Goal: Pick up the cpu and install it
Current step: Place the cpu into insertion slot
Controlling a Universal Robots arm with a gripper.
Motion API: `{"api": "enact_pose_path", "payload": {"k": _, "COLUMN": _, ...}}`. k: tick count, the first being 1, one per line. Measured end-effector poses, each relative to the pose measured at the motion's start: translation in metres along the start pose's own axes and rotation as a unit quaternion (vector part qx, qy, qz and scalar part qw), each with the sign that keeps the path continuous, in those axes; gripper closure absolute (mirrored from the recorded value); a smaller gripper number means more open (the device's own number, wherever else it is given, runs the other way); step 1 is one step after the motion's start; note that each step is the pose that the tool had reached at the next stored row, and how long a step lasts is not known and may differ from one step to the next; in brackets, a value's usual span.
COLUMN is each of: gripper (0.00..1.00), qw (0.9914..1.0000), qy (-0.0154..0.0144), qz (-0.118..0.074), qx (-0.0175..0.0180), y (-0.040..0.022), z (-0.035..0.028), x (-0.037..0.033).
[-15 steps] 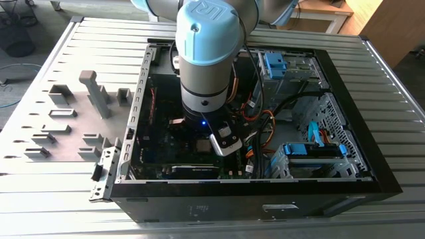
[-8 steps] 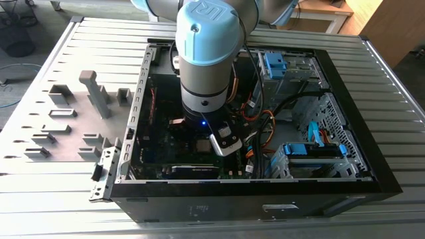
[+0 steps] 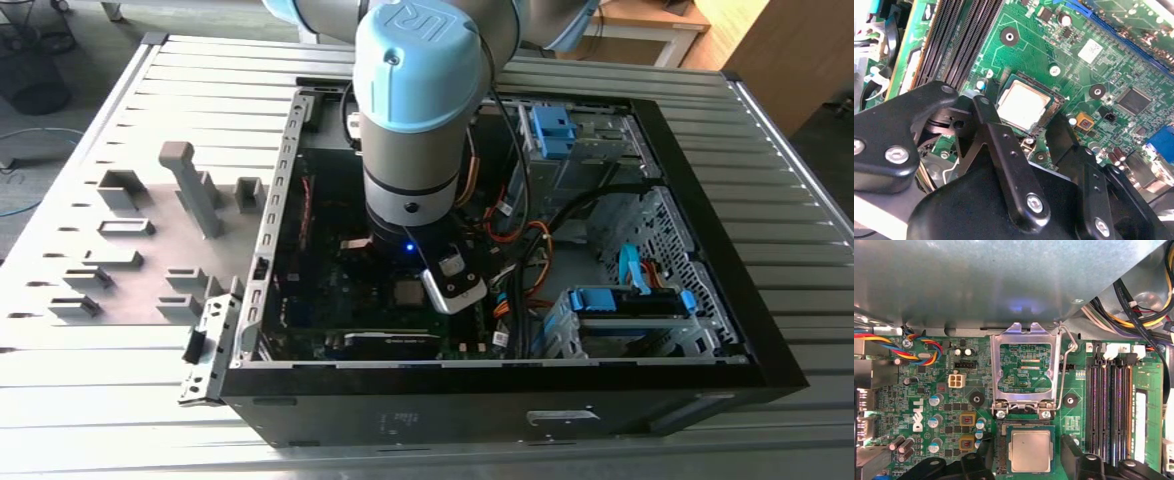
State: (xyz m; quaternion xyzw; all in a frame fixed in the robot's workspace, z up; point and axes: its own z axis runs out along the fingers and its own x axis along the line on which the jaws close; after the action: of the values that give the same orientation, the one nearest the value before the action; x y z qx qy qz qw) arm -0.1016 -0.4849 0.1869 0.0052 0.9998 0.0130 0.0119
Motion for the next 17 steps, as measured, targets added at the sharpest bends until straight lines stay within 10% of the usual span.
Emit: {"api": "enact_pose_path", "payload": {"k": 17, "gripper": 0.43, "qw": 1.0, "qy": 0.0, "qz": 0.0, "qx": 0.0002, "y": -0.0001, "z": 0.0002, "x": 0.0001}}
